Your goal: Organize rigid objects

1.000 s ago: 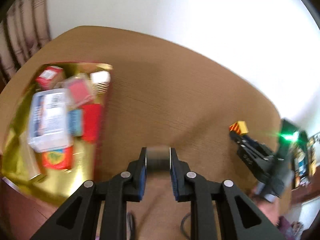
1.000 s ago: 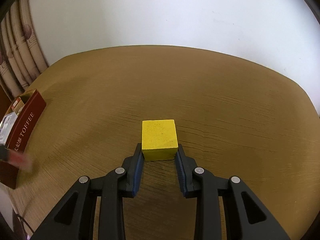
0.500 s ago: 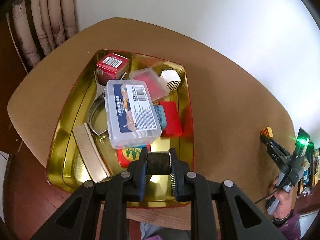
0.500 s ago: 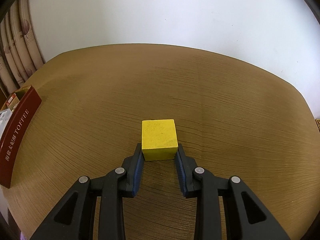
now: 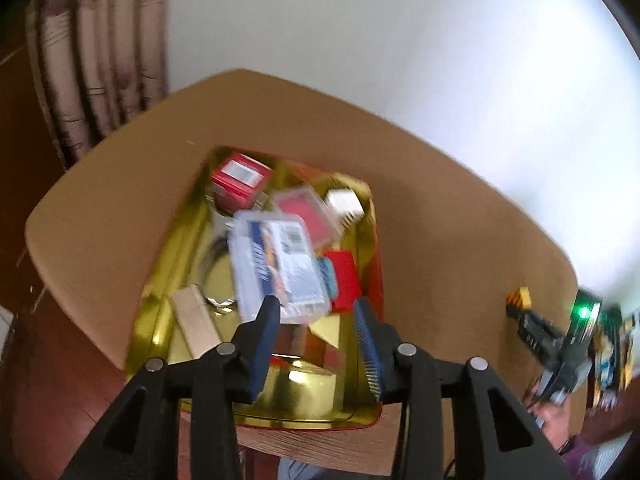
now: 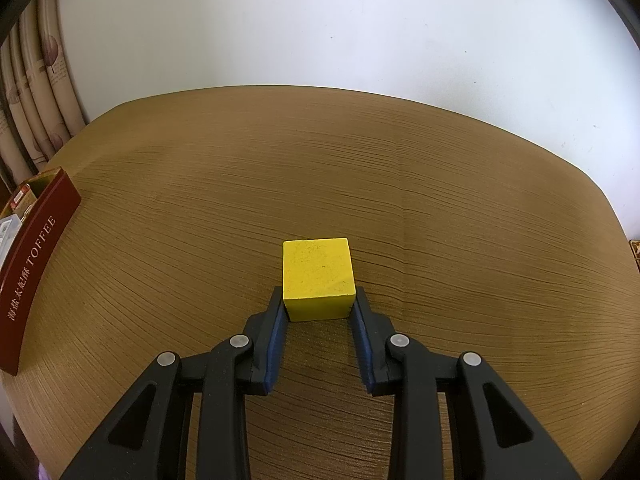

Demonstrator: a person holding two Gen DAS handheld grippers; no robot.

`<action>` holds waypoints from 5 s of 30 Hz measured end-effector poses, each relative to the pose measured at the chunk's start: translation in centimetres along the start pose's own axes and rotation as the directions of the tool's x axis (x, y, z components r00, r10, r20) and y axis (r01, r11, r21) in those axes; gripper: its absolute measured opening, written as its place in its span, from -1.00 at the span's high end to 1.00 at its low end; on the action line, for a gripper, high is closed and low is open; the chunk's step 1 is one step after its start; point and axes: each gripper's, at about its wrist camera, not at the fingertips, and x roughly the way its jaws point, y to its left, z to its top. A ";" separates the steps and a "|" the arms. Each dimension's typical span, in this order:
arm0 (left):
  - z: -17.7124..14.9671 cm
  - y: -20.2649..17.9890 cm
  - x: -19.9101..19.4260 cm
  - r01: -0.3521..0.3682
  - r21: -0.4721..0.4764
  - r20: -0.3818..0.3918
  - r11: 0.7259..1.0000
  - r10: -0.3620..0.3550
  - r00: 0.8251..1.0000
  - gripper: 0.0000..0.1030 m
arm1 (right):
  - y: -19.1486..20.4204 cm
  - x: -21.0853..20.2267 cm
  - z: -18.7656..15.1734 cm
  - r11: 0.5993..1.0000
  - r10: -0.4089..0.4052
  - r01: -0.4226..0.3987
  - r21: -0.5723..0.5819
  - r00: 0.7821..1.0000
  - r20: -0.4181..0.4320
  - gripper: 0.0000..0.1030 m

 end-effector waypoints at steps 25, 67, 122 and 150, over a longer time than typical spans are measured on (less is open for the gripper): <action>-5.5 2.4 -0.8 -0.145 0.053 0.012 0.988 0.144 0.989 0.24 | 2.2 -1.0 -0.2 0.997 -0.050 0.050 -0.067 0.999 0.001 0.45; -5.3 5.6 -1.2 -0.231 -0.015 -0.014 0.973 0.231 0.973 0.24 | 11.7 -6.9 -1.0 0.984 0.160 -0.163 -0.077 0.986 -0.047 -0.94; -4.7 6.3 -3.1 -0.254 0.000 0.095 0.967 0.253 0.963 0.04 | 27.9 -15.1 0.0 0.923 0.298 -0.238 -0.301 0.940 0.169 -0.99; -5.3 2.8 -10.5 -0.234 0.065 0.369 0.970 0.194 0.909 -0.06 | 24.5 -22.1 -1.5 0.973 0.162 -0.080 -0.214 0.901 0.401 -0.99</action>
